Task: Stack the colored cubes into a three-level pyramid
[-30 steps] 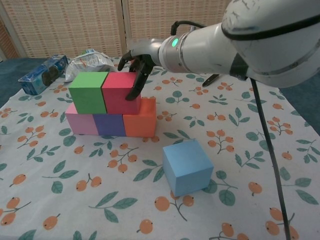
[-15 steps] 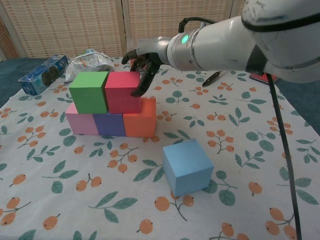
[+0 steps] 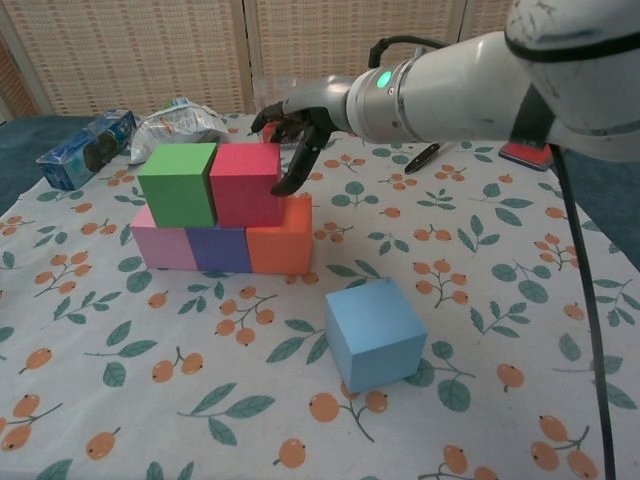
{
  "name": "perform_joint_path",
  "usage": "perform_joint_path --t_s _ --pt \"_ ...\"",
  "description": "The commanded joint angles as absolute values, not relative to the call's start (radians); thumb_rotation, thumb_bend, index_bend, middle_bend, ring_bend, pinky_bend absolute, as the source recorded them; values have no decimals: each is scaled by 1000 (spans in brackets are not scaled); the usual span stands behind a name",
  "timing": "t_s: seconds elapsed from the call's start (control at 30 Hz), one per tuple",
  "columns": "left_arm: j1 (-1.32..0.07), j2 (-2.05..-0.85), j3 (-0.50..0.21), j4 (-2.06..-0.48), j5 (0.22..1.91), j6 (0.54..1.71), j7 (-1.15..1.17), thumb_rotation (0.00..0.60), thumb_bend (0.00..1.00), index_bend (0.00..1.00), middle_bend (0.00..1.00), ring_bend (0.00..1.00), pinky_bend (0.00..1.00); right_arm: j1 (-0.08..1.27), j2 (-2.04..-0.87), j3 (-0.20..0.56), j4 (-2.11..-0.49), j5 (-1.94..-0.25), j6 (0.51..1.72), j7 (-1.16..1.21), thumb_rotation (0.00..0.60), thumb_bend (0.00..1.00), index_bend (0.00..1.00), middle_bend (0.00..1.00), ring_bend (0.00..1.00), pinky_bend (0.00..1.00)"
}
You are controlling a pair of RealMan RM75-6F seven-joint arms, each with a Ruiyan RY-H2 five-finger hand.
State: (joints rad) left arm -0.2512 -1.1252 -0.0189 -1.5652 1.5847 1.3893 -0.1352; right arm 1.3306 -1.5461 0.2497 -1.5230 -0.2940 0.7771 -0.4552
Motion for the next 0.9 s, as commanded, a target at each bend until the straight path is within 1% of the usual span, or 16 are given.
perform_joint_path --t_s 0.03,0.17,0.43,0.7,0.9 --pt "-251 -1125 -19 -1567 1586 1391 -134 600 248 88 116 53 156 1329 -1552 249 -1517 -300 771 -448 600 218 0 148 0 0" --pt "-250 -1124 -18 -1568 1586 1392 -132 600 248 88 117 53 155 1329 -1561 250 -1507 -312 763 -436 600 217 0 156 0 0" --pt "-249 -1124 -17 -1564 1585 1392 -137 600 248 87 116 53 155 1327 -1566 249 -1507 -328 770 -424 600 217 0 219 0 0" --pt "-250 -1126 -17 -1563 1587 1391 -139 600 249 82 116 53 155 1324 -1554 255 -1527 -328 777 -412 600 217 0 251 7 0" --pt "-250 -1125 -16 -1563 1587 1391 -139 600 248 79 116 52 156 1326 -1560 254 -1523 -328 787 -412 600 218 21 268 22 0"
